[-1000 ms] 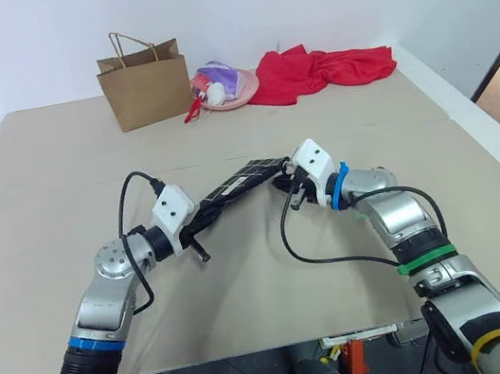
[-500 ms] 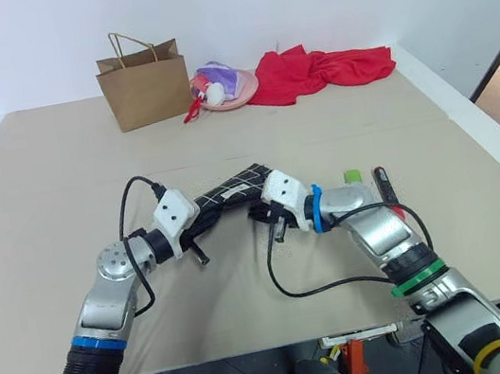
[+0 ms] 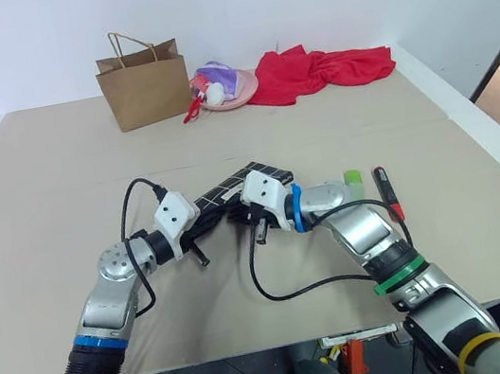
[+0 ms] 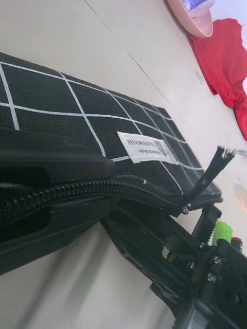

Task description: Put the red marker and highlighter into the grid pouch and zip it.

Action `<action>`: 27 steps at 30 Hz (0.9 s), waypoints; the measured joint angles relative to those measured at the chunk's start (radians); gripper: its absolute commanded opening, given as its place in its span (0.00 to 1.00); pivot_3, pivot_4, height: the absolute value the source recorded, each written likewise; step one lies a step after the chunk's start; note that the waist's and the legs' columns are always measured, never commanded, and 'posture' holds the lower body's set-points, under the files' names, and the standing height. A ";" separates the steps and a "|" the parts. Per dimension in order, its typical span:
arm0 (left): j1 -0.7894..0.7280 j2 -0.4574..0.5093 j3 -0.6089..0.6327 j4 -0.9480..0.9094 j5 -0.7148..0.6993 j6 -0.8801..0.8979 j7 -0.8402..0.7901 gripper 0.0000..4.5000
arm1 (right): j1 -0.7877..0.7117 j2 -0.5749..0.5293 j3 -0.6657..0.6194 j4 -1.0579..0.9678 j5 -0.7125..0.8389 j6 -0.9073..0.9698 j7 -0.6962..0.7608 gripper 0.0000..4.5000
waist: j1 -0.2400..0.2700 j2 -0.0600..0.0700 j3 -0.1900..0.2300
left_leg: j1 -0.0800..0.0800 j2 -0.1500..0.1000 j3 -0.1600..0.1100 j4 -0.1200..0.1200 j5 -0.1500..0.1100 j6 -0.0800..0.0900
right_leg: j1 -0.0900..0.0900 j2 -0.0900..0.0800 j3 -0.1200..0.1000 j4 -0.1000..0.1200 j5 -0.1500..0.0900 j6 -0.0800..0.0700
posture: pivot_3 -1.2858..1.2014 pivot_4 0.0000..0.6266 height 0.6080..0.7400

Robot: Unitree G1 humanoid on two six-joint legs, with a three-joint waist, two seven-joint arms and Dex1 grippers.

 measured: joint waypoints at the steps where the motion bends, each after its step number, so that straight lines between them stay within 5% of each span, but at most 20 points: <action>1: 0.000 -0.001 0.000 0.004 0.000 -0.007 0.000 0.00 | -0.001 0.005 0.004 -0.004 0.000 0.003 0.006 0.02 | 0.000 0.000 0.000 | 0.000 0.000 0.000 0.000 0.000 0.000 | 0.000 0.000 0.000 0.000 0.000 0.000 | 0.52 0.24 1.00; 12: -0.011 -0.008 0.014 0.025 0.001 -0.029 -0.001 0.00 | -0.004 0.062 0.035 -0.038 0.011 0.063 0.033 0.02 | 0.000 0.000 0.000 | 0.000 0.000 -0.002 0.000 0.000 0.000 | 0.000 0.000 -0.001 0.000 0.000 0.000 | 0.52 0.24 1.00; 16: -0.017 -0.013 0.016 0.028 0.001 -0.029 0.001 0.00 | -0.003 0.065 0.033 -0.053 0.030 0.102 0.032 0.28 | 0.000 0.000 0.000 | -0.001 0.000 -0.002 0.000 0.000 0.000 | 0.000 0.000 -0.001 0.000 0.000 0.000 | 0.52 0.24 1.00; 22: -0.039 -0.019 0.026 0.027 0.000 -0.029 0.000 0.00 | 0.000 0.058 -0.003 -0.090 0.080 0.181 0.008 0.96 | 0.000 0.000 0.000 | -0.001 0.000 -0.003 0.000 0.000 0.000 | 0.000 0.000 -0.002 0.000 0.000 -0.001 | 0.52 0.24 1.00; 27: -0.042 -0.025 0.023 0.022 -0.002 -0.030 0.000 0.00 | 0.005 0.022 -0.068 -0.152 0.161 0.263 0.018 0.98 | 0.000 -0.001 0.000 | -0.001 0.000 -0.003 0.000 0.000 0.000 | 0.000 0.000 -0.002 0.000 0.000 -0.001 | 0.52 0.24 1.00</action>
